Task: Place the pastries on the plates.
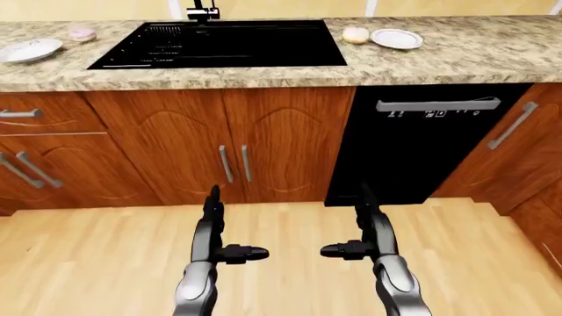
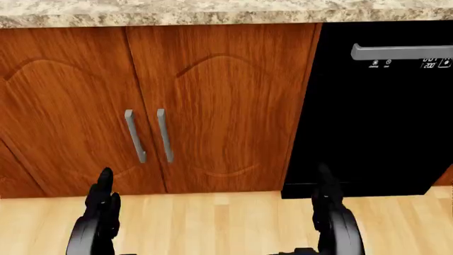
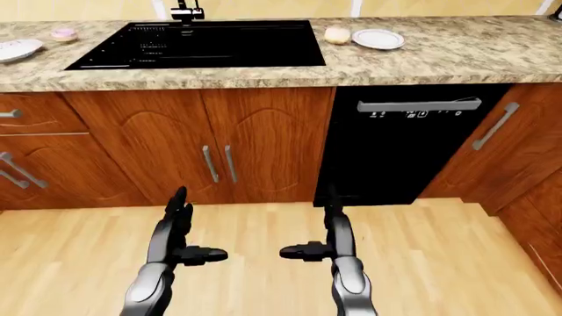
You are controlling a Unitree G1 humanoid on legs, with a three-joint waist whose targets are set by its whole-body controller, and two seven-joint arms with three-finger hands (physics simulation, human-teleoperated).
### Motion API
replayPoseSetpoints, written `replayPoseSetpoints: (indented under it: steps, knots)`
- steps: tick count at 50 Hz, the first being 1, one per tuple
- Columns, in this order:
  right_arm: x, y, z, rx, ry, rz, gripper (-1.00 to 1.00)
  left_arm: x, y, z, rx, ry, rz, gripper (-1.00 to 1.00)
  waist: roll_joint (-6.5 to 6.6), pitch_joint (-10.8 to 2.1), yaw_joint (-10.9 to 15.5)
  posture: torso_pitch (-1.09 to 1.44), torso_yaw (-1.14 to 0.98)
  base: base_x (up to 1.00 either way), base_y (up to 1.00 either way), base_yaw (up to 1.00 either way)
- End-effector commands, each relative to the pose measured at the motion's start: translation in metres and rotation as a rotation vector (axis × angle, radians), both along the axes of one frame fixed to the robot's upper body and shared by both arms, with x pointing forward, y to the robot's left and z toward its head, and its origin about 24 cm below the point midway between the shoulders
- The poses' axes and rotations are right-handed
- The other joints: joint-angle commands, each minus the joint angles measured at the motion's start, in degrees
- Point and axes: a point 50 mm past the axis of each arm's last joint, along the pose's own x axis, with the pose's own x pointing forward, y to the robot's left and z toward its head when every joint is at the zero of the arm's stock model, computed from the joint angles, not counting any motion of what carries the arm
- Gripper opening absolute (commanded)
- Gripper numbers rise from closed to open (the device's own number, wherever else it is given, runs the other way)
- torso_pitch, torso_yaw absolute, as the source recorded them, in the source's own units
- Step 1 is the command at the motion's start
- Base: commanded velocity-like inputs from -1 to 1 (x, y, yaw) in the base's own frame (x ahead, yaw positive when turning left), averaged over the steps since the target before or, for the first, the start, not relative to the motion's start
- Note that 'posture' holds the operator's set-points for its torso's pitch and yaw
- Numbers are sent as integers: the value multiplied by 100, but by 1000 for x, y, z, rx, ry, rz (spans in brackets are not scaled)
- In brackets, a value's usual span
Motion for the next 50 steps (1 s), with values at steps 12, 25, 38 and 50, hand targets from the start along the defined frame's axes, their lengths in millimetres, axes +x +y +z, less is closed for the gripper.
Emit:
replayPoseSetpoints:
  steps: [12, 25, 38, 50]
  knots:
    - [17, 8, 104, -29, -324, 55, 100, 24, 2, 99, 49, -286, -32, 100, -26, -485, 56, 0, 0, 0, 0, 0]
    - [20, 18, 145, -25, -427, 86, 100, 30, 10, 144, 55, -384, 9, 100, 680, -532, -18, 0, 0, 0, 28, 0]
    - [17, 20, 171, -39, -466, 116, 100, 27, 22, 174, 41, -437, 56, 100, -279, -300, -17, 0, 0, 13, 29, 0]
    - [56, 16, 249, -122, -570, 163, 100, 72, 24, 246, 106, -540, 31, 100, 403, -436, -92, 0, 0, 13, 29, 0]
